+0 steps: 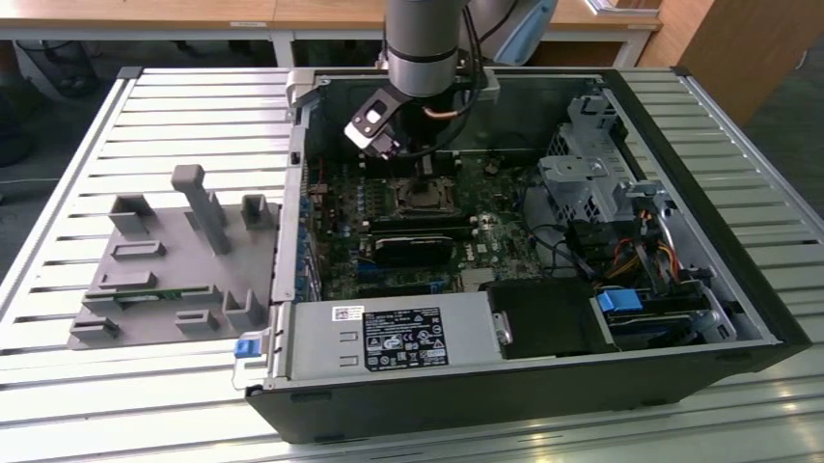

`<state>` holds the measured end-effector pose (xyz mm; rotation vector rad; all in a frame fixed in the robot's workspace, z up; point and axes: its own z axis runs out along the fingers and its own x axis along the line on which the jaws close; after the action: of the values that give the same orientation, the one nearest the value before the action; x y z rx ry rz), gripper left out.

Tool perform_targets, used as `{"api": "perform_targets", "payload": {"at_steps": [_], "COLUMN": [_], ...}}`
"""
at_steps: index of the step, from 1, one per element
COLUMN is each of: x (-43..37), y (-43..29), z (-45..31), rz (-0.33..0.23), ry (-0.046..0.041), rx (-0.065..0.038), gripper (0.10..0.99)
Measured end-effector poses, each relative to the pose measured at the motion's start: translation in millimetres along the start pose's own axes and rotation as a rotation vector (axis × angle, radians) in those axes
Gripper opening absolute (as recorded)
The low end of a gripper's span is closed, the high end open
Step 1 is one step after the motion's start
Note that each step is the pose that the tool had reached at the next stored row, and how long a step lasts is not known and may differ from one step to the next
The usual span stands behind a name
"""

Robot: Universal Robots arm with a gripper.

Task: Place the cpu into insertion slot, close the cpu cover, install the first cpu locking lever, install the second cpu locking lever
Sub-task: 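Close the cpu cover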

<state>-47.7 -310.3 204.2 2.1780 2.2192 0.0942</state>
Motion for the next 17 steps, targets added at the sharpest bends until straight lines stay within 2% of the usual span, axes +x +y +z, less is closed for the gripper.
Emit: {"api": "perform_targets", "payload": {"at_steps": [6,14,17], "x": [0.3,0.2,0.2], "y": [-11.5,-12.5,-8.9], "z": [0.0,3.1,4.7], "rz": [0.0,0.0,0.0], "ry": [0.0,-0.0007,-0.0017], "rx": [-0.001,-0.001,0.0], "gripper": [0.169,0.169,0.169]}}
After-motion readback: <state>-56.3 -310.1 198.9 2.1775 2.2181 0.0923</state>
